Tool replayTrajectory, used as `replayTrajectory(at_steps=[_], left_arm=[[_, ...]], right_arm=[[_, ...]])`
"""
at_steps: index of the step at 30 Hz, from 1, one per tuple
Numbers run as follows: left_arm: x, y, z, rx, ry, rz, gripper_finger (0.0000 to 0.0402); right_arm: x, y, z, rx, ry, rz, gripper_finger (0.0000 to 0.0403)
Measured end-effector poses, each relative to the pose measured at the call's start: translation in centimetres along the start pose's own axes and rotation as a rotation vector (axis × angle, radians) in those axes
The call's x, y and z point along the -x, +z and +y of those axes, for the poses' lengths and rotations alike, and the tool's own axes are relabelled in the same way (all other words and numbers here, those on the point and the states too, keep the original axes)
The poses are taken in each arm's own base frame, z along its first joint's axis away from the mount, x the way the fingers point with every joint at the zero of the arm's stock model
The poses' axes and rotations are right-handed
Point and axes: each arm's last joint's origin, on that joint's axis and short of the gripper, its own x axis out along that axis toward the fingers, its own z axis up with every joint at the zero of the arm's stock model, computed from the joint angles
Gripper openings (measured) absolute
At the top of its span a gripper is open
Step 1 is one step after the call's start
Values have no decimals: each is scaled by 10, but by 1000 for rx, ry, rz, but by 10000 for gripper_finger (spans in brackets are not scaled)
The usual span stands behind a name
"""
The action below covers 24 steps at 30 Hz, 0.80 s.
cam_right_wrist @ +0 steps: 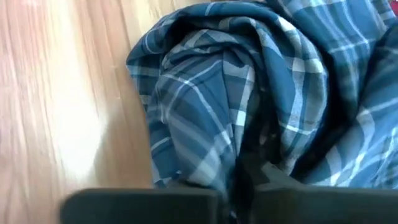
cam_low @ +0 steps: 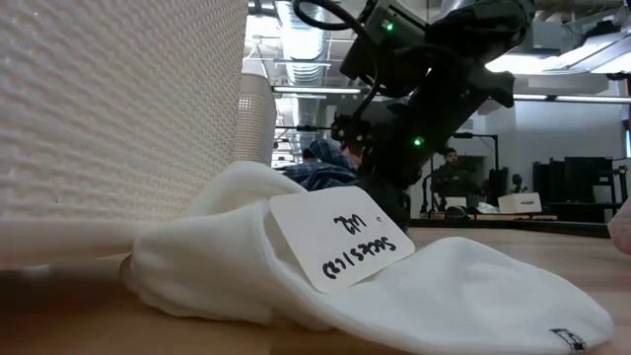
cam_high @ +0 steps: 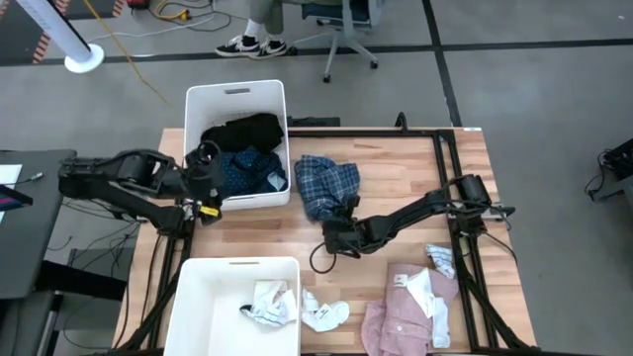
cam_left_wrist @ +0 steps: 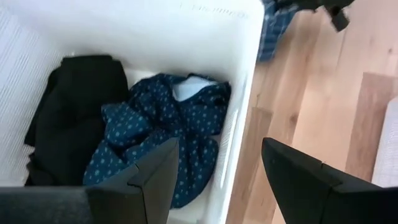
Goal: Sort clothes
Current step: Put the blue striped shirt into the top white laundry organizer
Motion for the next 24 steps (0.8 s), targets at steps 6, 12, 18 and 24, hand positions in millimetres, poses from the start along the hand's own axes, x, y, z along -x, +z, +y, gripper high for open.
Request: replayTrajectory(at_steps=[6, 12, 18, 24], left_arm=[[1, 3, -8, -22, -24, -34, 224], [0, 5, -16, -32, -40, -51, 224], [-2, 8, -25, -54, -54, -57, 224], [-5, 12, -35, -78, -72, -78, 224]], right_arm=[[3, 3, -5, -126, 8, -11, 5], [23, 14, -12, -256, 39, -73, 2], [58, 28, -27, -332, 55, -169, 1], [90, 37, -46, -391, 85, -251, 0]])
